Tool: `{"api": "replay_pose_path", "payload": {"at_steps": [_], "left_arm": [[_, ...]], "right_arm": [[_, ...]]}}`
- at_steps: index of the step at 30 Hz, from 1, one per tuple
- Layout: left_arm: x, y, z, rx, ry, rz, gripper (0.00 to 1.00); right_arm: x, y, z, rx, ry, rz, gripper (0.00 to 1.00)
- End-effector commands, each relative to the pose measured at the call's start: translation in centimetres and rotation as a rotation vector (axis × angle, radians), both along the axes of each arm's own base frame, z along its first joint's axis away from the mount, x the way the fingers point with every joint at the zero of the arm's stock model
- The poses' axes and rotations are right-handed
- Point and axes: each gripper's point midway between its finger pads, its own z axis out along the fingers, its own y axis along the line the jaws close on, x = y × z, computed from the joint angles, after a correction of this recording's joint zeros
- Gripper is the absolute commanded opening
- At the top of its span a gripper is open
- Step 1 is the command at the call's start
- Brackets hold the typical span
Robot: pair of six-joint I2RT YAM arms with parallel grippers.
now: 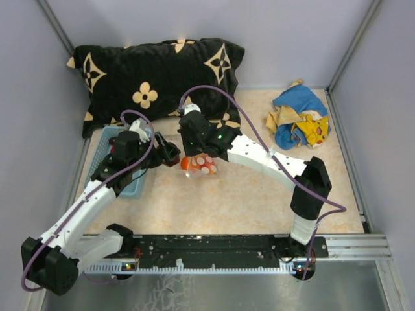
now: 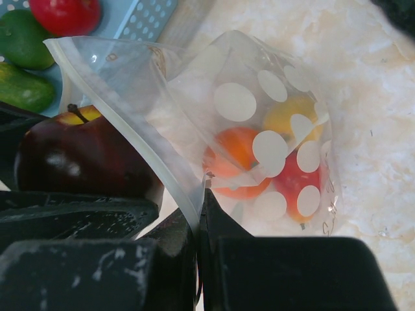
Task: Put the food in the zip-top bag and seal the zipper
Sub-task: Place the fake fruit in the zipper food storage bag.
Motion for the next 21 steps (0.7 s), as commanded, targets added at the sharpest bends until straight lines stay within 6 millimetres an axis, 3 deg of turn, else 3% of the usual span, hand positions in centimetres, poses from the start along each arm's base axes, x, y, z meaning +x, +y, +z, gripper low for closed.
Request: {"api": "replay_pose_path", "payload": {"at_steps": [1,8,15,21], "left_arm": [[0.4,0.5,-0.3,0.045,-0.004,0.023,0.75],[1.1,1.0,0.0,0.076,-0.011,0.060,0.84],[1.1,0.8,2.2,0.055,-0.046,0.047,0.95],[0.3,1.1,4.4,0.054,-0.085,0.032,0.97]], "right_arm": [[-0.3,1.4,4.9,0.139,-0.061,0.026,0.00],[-0.5,1.6,4.5,0.145,-0.053,0.038,0.00],[-0.3,1.5,4.2,0.134,-0.053,0.029,0.00],[0.0,1.0,4.1,0.113,-0.064,0.006,0.00]]}}
